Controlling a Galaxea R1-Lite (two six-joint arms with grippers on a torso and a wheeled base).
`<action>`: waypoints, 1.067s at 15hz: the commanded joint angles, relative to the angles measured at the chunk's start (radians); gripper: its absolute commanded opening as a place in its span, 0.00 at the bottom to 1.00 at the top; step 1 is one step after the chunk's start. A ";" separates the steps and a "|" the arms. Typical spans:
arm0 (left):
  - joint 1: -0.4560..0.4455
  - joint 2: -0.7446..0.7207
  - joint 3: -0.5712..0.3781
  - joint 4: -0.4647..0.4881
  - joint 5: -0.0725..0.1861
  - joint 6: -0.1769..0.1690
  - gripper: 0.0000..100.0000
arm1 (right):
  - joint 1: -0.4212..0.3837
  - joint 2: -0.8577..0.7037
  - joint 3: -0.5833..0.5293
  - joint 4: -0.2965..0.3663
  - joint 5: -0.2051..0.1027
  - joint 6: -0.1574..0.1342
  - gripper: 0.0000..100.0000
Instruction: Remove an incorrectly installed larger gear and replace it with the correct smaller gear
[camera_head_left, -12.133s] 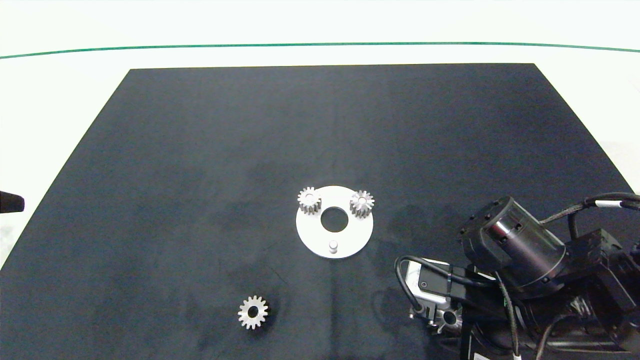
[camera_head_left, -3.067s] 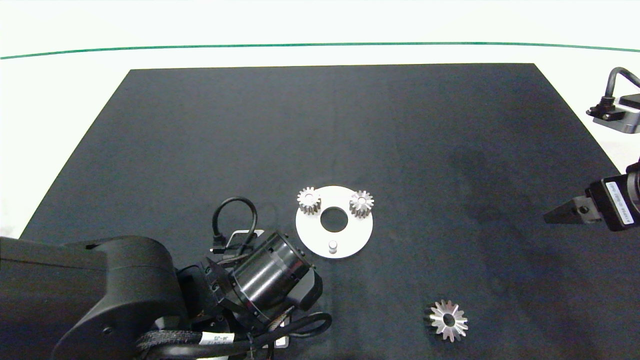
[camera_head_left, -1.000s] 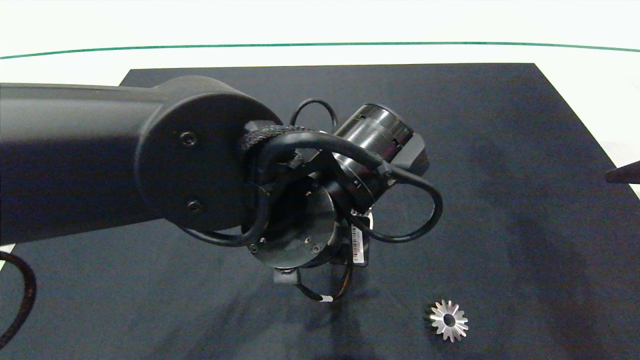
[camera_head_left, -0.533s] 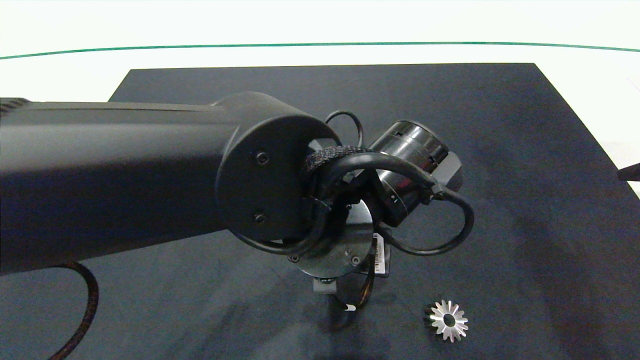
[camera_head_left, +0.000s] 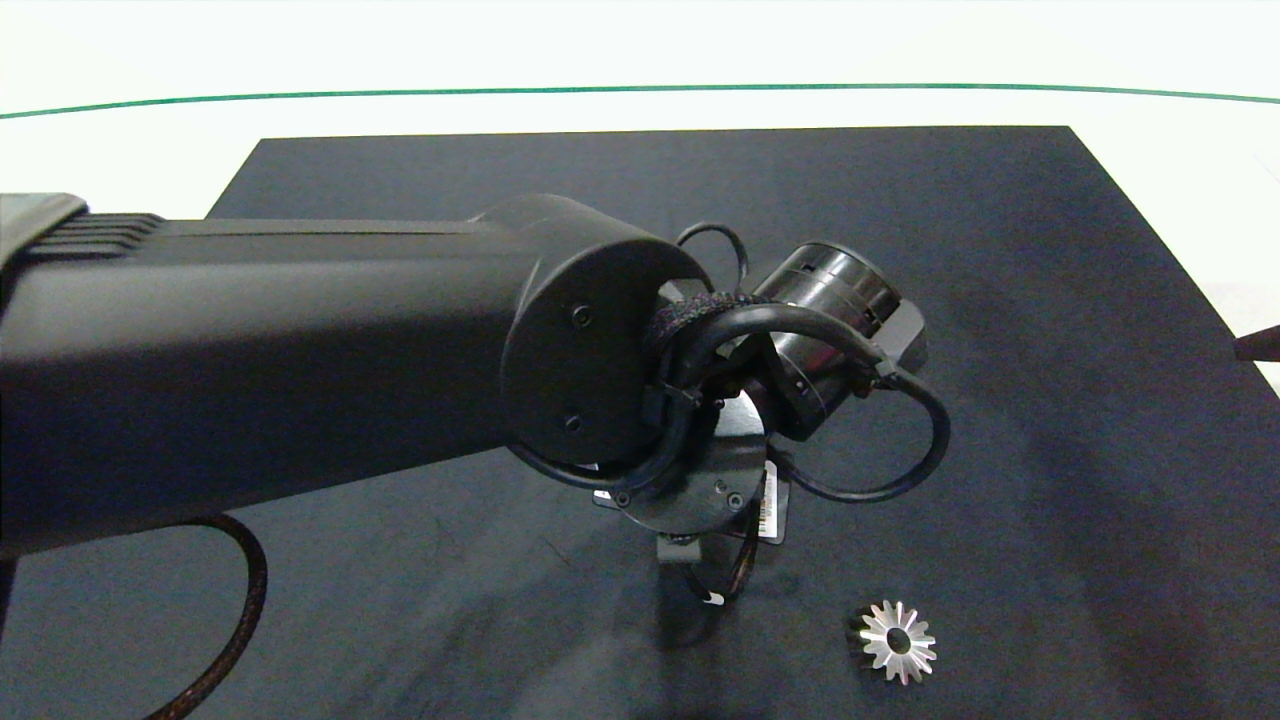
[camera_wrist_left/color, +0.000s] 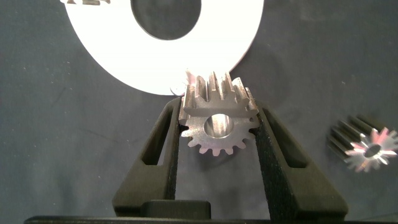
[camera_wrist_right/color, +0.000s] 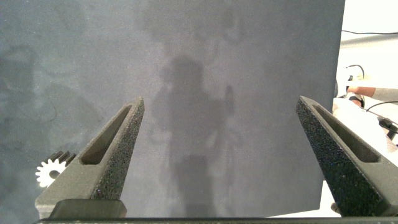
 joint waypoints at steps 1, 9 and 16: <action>0.005 0.012 -0.004 0.005 0.005 0.001 0.00 | 0.000 0.002 0.001 0.005 0.001 0.000 1.00; 0.025 0.026 -0.012 0.005 0.008 0.007 0.00 | 0.000 0.002 0.000 0.004 0.004 -0.002 1.00; 0.034 0.029 -0.012 0.005 0.010 0.007 0.00 | -0.001 0.002 0.000 0.004 0.006 -0.002 1.00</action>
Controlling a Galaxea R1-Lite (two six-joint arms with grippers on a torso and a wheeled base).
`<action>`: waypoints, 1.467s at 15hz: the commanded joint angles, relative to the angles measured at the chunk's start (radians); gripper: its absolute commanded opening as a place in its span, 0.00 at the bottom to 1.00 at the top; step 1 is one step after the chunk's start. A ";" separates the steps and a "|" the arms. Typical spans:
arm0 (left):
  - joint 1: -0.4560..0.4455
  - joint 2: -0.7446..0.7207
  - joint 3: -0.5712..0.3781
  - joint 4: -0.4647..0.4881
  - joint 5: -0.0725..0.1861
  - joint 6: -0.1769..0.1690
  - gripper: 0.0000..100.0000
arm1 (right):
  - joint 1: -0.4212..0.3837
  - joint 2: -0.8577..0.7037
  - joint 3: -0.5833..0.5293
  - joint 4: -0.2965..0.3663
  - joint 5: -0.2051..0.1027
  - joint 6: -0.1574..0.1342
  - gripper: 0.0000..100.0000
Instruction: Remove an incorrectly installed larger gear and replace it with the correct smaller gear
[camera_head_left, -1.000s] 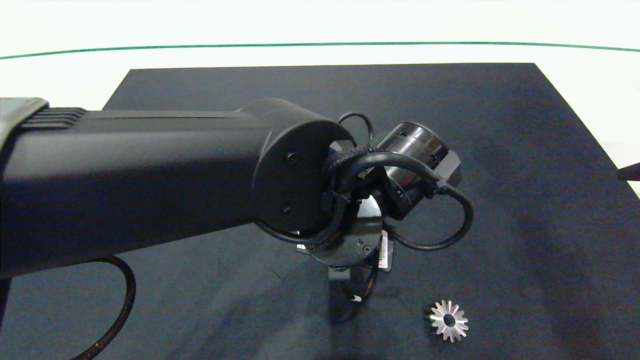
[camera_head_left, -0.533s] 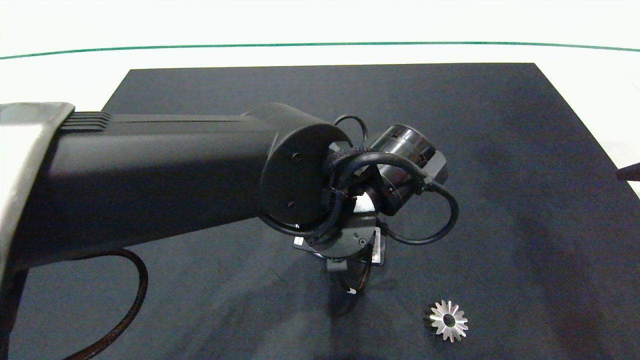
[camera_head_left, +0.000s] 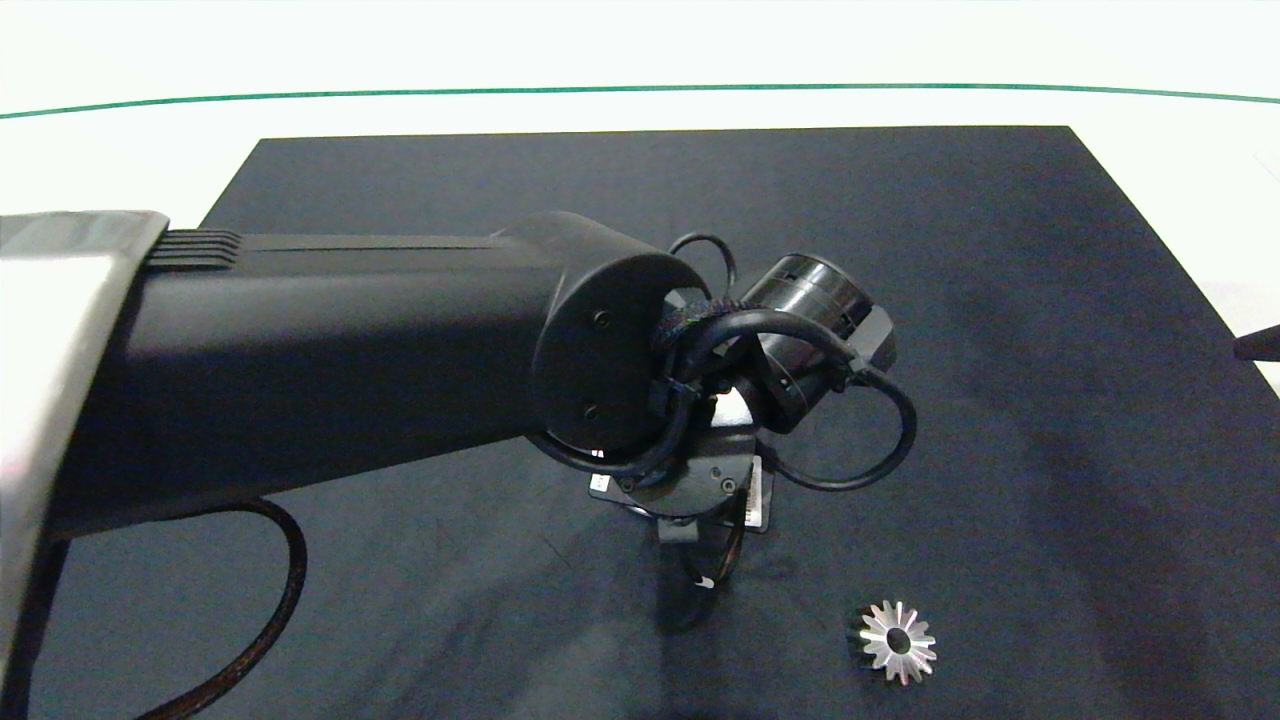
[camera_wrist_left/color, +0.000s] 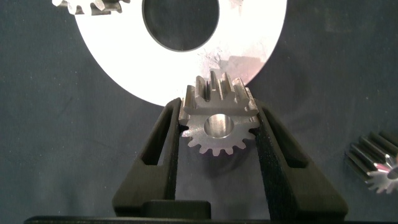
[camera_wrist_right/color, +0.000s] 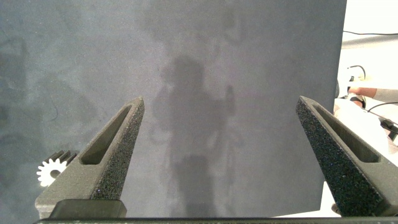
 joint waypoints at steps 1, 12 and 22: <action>0.008 0.000 0.000 0.005 0.003 -0.004 0.00 | -0.001 0.001 0.000 0.005 0.000 0.000 1.00; 0.003 0.006 0.006 0.047 0.074 -0.018 0.00 | -0.001 0.001 0.000 0.005 0.005 -0.002 1.00; 0.001 0.040 -0.020 0.042 0.074 -0.024 0.00 | -0.001 0.003 0.000 0.005 0.005 -0.002 1.00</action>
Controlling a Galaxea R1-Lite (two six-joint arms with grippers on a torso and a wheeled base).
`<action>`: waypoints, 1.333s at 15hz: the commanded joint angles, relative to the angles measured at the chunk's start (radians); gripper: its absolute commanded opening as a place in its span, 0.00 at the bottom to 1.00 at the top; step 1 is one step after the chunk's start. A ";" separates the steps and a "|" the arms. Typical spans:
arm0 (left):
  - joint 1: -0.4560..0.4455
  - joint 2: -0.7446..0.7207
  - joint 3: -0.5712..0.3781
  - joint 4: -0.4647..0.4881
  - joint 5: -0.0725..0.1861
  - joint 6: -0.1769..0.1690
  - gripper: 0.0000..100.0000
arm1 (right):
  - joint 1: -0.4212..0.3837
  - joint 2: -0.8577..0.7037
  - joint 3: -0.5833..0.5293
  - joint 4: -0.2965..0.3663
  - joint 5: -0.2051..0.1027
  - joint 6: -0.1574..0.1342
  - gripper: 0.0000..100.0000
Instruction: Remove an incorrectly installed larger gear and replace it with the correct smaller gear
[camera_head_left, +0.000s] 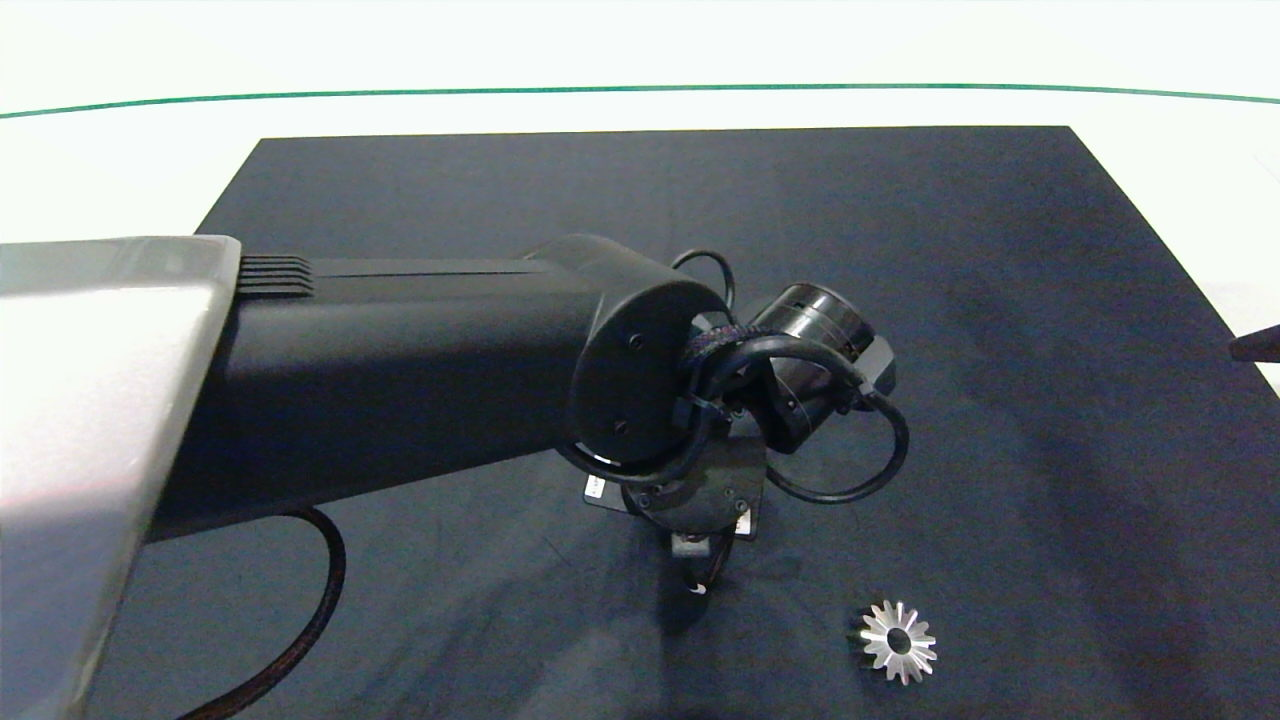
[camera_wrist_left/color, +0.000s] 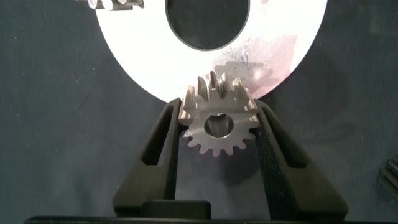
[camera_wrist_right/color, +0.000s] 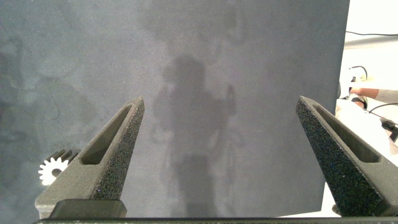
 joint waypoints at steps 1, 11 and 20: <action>0.000 0.007 -0.017 0.005 0.004 -0.002 0.00 | 0.000 0.002 0.001 0.005 -0.001 0.000 1.00; 0.002 -0.040 -0.003 0.083 0.004 -0.059 1.00 | 0.002 0.006 0.004 0.005 -0.002 -0.004 1.00; 0.150 -0.643 0.402 0.215 0.007 -0.168 1.00 | 0.000 0.055 0.017 0.006 -0.009 -0.008 1.00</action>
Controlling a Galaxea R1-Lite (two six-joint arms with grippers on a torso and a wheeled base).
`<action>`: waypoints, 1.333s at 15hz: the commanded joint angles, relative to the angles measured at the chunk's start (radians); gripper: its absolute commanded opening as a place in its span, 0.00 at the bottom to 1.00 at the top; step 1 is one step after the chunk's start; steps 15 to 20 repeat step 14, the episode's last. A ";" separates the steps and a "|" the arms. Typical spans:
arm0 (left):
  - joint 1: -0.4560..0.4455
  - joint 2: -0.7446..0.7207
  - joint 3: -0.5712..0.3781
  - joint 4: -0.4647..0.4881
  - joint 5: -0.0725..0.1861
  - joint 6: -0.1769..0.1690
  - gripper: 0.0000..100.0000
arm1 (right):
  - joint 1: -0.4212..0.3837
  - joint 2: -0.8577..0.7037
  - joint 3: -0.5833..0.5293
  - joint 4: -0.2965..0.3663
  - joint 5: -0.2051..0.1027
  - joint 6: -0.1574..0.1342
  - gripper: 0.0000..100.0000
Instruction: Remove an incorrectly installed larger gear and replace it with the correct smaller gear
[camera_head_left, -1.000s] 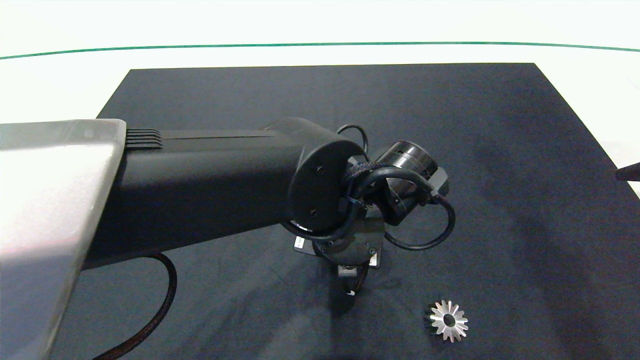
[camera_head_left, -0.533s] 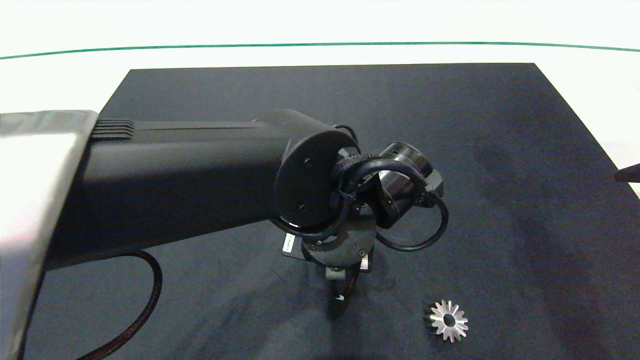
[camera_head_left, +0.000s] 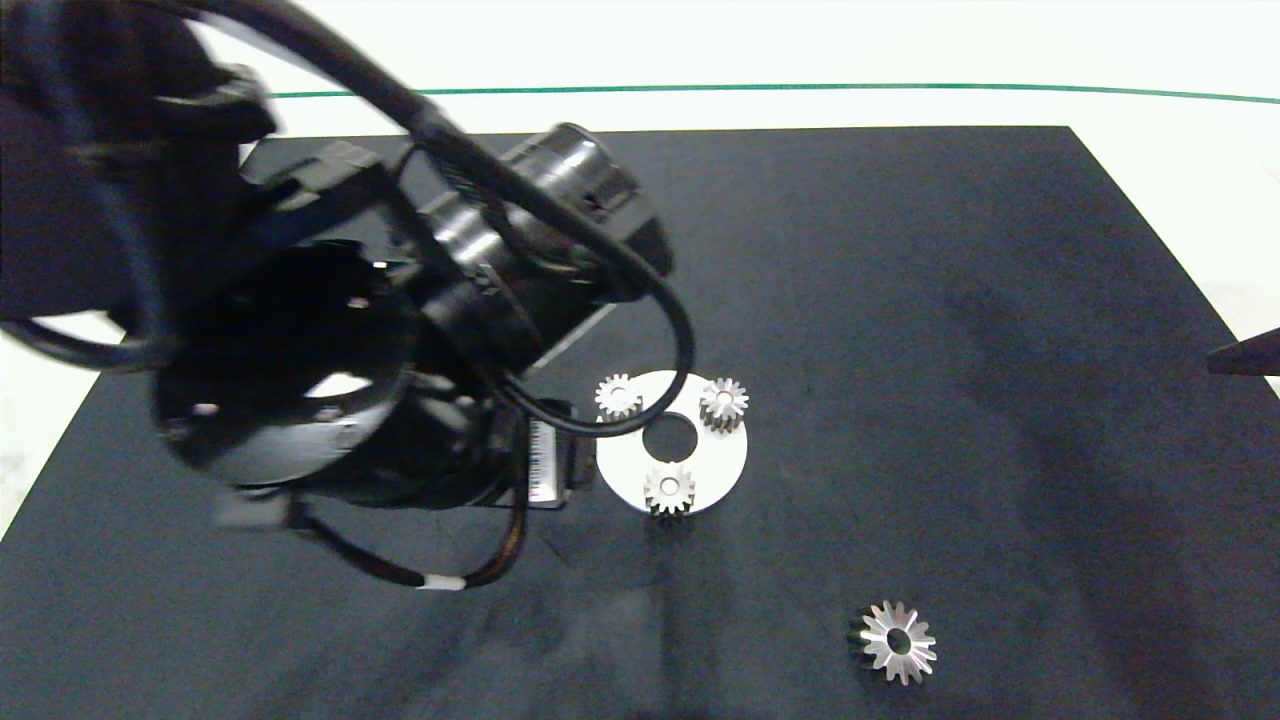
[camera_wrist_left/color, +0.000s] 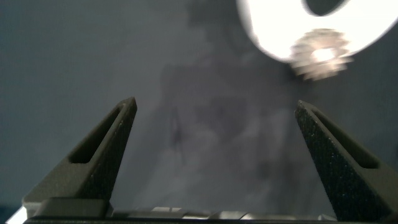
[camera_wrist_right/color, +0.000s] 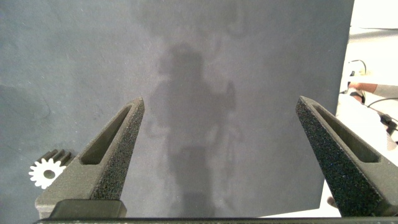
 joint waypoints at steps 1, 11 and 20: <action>0.144 -0.399 0.332 -0.036 -0.001 -0.017 1.00 | 0.007 0.026 0.016 0.005 -0.005 -0.005 1.00; 0.353 -0.477 0.445 -0.181 -0.016 0.120 1.00 | 0.180 0.068 0.090 -0.017 -0.130 -0.007 1.00; 0.351 -0.480 0.441 -0.182 -0.019 0.126 1.00 | 0.187 0.060 0.099 -0.023 -0.132 -0.007 1.00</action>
